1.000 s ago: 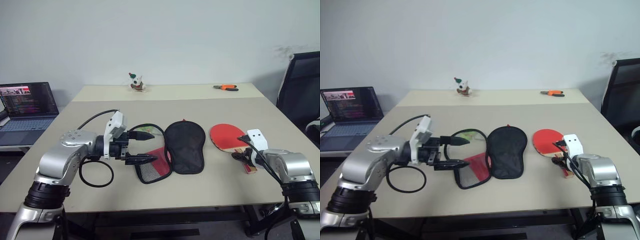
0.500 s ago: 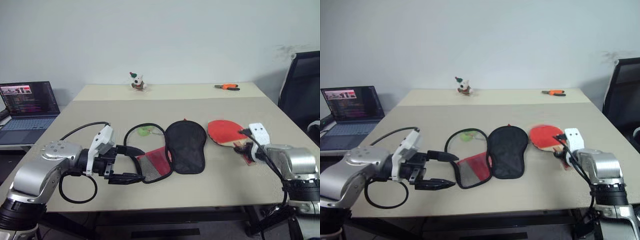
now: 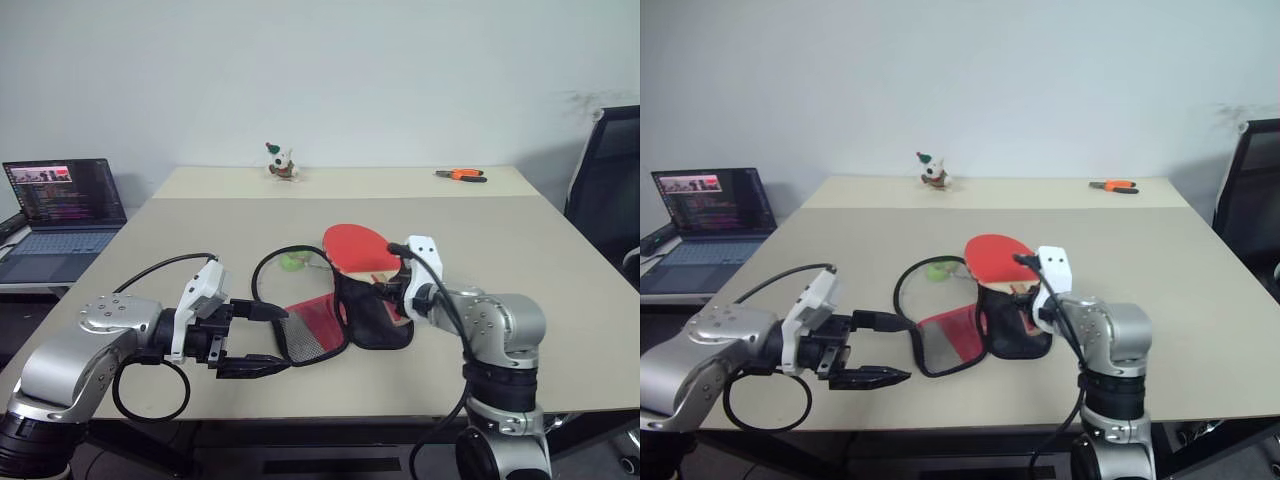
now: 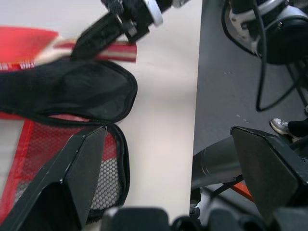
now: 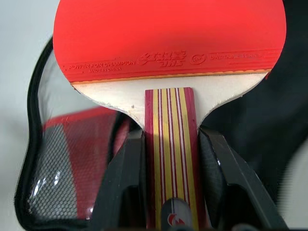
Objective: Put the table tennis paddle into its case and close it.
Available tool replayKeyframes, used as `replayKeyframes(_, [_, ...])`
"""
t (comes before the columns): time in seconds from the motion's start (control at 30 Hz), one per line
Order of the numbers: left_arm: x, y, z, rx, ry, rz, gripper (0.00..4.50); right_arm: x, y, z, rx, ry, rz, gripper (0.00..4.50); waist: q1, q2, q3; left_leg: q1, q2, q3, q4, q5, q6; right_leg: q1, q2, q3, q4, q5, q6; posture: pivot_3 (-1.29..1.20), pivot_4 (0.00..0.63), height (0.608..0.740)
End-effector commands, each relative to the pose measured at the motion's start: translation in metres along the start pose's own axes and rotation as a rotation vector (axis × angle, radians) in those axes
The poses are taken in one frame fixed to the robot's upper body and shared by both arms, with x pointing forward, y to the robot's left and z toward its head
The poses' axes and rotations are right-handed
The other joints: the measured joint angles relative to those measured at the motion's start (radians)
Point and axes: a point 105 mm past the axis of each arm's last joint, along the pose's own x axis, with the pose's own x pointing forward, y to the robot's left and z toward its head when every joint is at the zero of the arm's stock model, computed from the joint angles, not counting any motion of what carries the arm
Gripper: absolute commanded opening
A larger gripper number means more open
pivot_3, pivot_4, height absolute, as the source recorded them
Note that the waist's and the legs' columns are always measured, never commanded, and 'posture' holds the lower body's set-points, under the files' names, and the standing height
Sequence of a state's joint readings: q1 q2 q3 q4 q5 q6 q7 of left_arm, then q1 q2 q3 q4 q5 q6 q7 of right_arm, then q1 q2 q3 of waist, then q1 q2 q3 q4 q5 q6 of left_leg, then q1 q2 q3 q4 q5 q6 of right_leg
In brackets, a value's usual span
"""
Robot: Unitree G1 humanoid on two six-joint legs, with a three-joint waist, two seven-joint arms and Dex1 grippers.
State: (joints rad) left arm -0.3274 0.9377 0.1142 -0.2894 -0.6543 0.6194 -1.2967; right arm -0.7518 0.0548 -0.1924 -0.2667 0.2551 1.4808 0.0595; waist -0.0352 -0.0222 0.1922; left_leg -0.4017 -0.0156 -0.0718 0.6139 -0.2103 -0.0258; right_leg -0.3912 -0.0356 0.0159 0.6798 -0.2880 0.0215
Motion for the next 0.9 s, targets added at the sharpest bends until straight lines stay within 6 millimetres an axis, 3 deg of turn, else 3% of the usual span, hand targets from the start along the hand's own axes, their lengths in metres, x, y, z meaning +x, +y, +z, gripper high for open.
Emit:
replayKeyframes(0.03, [0.001,-0.002,0.011,0.057,-0.017,-0.007,4.50,0.000,0.001,0.013,-0.009,-0.094,-0.019,1.10,0.001,0.000,0.000,0.000,-0.001,0.000,0.000,0.000,0.000,0.000,0.000,0.000,0.000,0.000,0.000,0.00,0.150,0.740])
replayKeyframes(0.4, [0.004,0.000,0.013,0.057,-0.017,0.004,4.50,0.015,-0.024,-0.002,-0.005,-0.070,-0.126,1.10,-0.002,0.000,0.000,0.000,0.000,0.001,-0.001,0.000,0.000,0.000,0.000,0.000,0.000,0.000,0.000,0.00,0.150,0.740])
replayKeyframes(0.77, [0.004,0.001,0.013,0.058,-0.014,0.009,4.50,0.019,-0.023,-0.015,-0.006,-0.036,-0.129,1.10,-0.007,0.000,0.000,0.001,0.001,0.001,-0.001,0.000,0.000,0.000,0.000,-0.001,0.000,0.000,0.000,0.00,0.150,0.740])
replayKeyframes(0.9, [0.003,0.001,0.013,0.058,-0.012,0.013,4.50,0.018,-0.015,-0.015,-0.010,-0.043,-0.106,2.32,-0.007,0.000,0.000,0.001,0.001,0.001,-0.001,0.000,0.000,0.000,0.000,-0.001,0.000,0.000,0.000,0.00,0.150,0.740])
